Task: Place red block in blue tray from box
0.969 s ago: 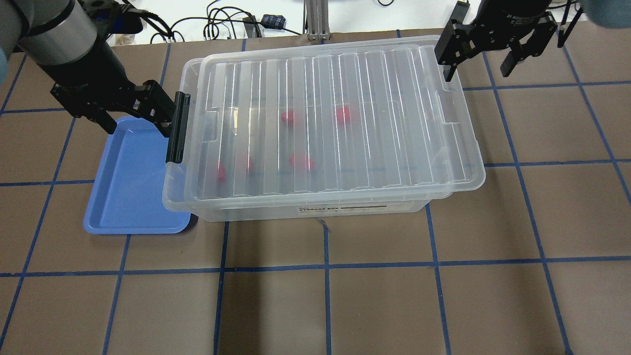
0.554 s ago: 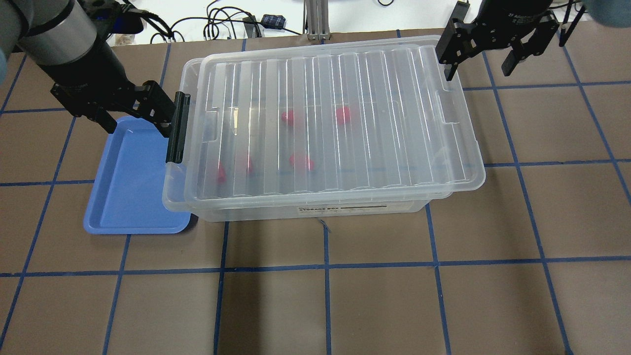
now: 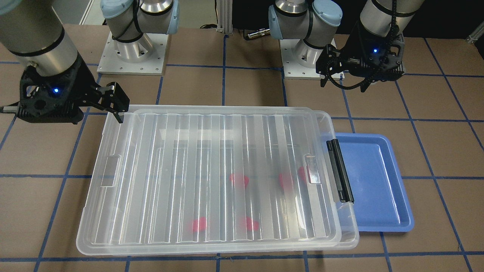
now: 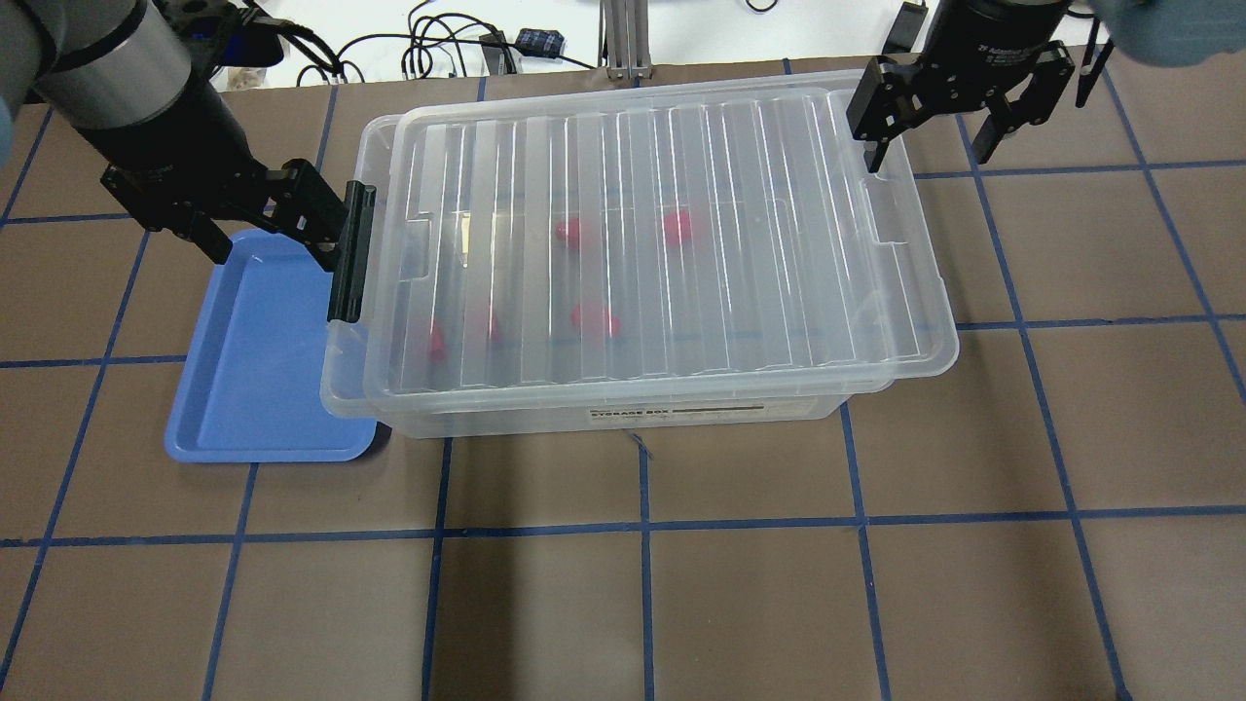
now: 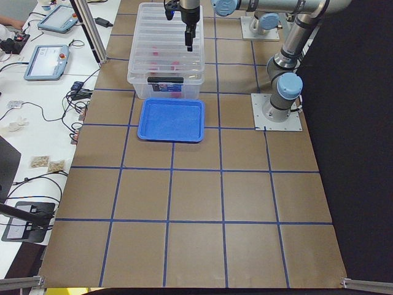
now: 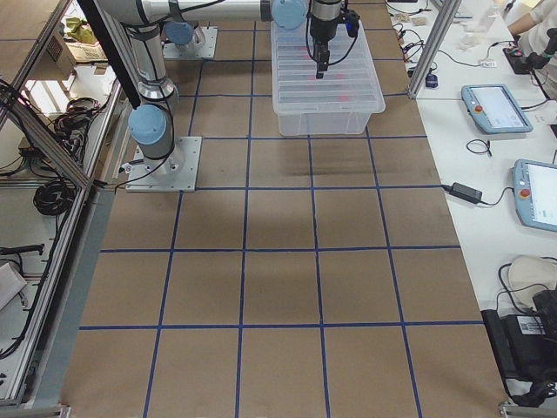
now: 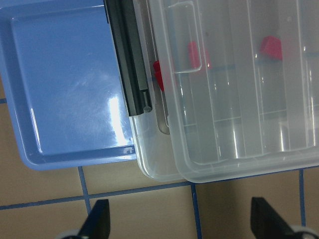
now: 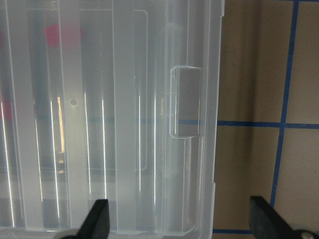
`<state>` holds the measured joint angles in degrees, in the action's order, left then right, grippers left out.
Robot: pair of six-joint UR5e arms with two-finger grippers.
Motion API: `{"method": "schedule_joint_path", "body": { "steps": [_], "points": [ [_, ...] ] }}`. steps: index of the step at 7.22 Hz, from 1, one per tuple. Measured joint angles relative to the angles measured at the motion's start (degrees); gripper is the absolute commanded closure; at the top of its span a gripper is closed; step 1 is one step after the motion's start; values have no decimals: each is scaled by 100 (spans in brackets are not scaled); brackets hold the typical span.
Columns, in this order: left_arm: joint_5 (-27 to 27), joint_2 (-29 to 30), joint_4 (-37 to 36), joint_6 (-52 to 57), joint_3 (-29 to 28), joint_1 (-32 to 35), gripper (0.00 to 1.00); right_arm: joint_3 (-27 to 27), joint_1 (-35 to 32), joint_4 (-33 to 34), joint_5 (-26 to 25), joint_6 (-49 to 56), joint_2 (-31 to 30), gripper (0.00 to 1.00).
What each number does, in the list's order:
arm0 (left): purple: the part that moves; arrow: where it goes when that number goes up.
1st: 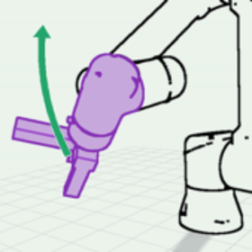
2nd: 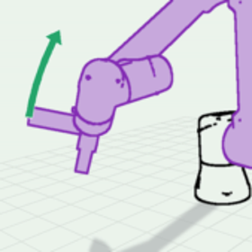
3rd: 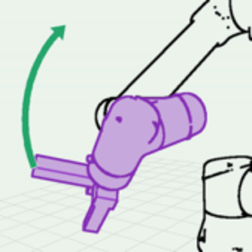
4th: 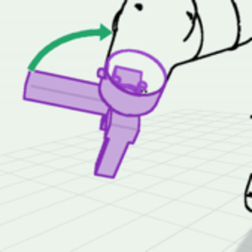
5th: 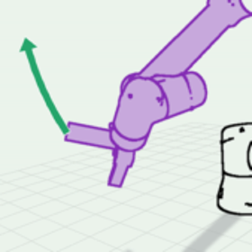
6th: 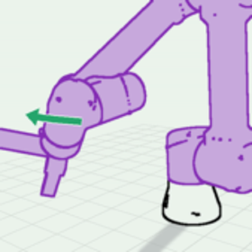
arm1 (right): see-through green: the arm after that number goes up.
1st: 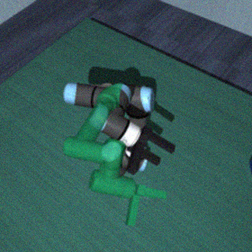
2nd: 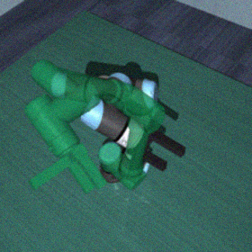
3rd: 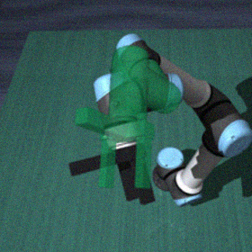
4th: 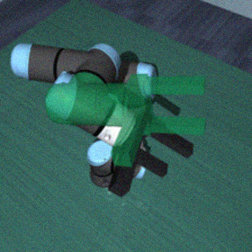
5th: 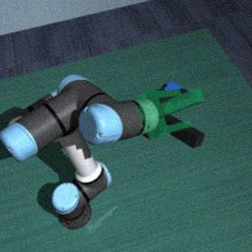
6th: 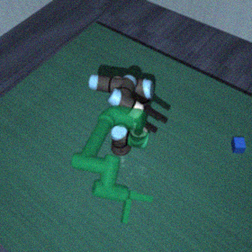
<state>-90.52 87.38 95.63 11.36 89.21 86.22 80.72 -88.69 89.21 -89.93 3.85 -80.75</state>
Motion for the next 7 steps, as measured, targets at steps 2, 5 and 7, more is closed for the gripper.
{"method": "schedule_joint_path", "body": {
  "steps": [2,5,7],
  "points": [
    [5,1,0,6,0,0,0,-14,45,283,5,65,358,0],
    [-9,-4,0,5,-8,-6,0,29,332,615,3,526,757,2],
    [16,19,0,3,-10,-10,0,116,493,725,-9,795,898,4]
  ]
}}
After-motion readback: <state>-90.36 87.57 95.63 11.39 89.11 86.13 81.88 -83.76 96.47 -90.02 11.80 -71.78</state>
